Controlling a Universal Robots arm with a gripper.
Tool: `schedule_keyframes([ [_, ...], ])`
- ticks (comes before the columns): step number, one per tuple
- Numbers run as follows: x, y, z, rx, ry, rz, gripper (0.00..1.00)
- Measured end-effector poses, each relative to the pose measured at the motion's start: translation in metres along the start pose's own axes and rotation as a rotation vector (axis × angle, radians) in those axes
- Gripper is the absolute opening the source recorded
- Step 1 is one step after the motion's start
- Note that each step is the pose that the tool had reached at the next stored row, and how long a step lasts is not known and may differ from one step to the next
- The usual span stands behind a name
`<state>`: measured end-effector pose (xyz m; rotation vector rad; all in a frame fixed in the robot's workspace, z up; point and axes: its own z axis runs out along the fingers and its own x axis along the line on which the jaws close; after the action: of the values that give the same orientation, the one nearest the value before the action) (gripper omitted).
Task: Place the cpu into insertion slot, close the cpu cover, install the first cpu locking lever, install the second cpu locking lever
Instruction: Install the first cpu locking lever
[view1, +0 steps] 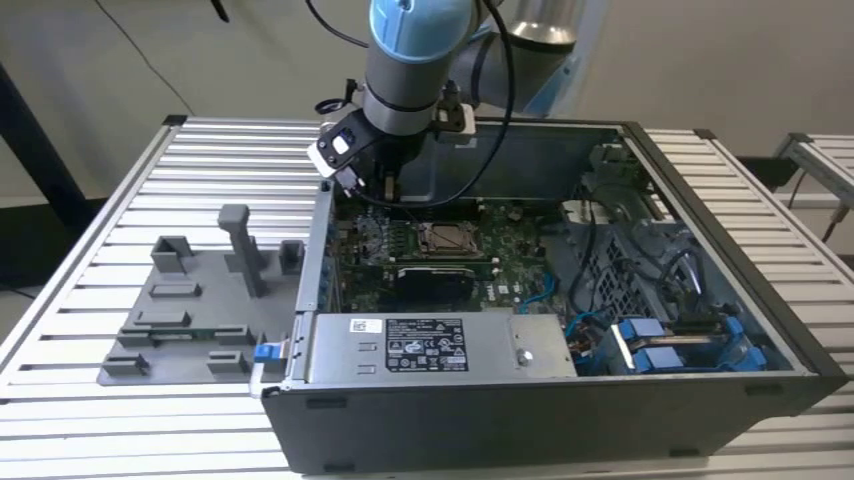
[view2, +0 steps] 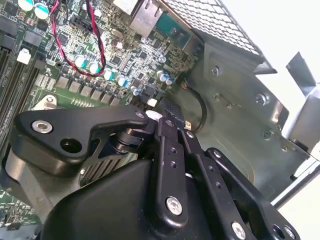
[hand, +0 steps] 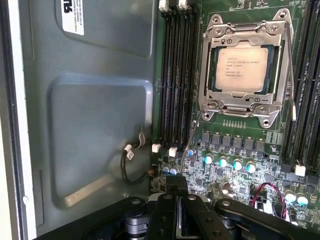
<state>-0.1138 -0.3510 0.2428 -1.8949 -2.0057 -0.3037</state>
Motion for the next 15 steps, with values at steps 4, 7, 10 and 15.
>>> schedule_keyframes([
  [4, -0.0004, 0.0008, 0.0002, 0.0005, 0.0, -0.001, 0.11],
  [7, -0.0008, 0.0021, 0.0001, 0.0008, 0.0003, -0.002, 0.11],
  [10, -0.0012, 0.0035, -0.0003, 0.0011, 0.0009, -0.002, 0.11],
  [15, -0.0022, 0.0051, -0.0009, 0.0015, 0.0032, -0.004, 0.11],
])
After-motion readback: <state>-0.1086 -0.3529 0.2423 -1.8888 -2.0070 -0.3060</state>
